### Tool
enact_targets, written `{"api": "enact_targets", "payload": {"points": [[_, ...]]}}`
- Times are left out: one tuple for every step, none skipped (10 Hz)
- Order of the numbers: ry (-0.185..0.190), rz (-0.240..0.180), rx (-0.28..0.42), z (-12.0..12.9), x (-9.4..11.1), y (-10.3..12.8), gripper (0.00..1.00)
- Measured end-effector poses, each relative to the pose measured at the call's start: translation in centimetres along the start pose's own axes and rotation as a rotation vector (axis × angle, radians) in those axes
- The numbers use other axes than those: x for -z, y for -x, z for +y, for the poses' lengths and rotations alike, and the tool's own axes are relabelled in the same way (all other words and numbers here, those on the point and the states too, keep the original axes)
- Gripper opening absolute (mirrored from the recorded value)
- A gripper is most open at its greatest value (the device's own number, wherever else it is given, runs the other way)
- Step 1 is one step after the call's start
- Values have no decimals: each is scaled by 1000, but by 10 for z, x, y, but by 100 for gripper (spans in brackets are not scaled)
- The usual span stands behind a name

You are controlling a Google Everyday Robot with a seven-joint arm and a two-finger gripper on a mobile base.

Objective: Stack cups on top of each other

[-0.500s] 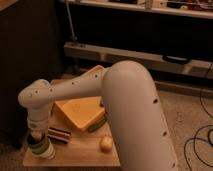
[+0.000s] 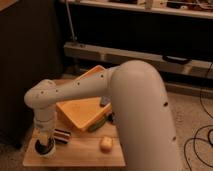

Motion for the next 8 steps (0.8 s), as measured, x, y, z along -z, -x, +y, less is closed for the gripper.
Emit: {"api": "enact_targets", "payload": {"points": [[0, -18, 10, 1, 3, -5, 80], [-1, -30, 14, 0, 6, -7, 80], [-1, -29, 17, 1, 5, -6, 80], [0, -29, 19, 2, 5, -6, 80], [0, -30, 18, 1, 5, -6, 80], [-1, -30, 16, 1, 5, -7, 80], [0, -30, 19, 2, 5, -6, 80], [0, -30, 19, 2, 5, -6, 80]]}}
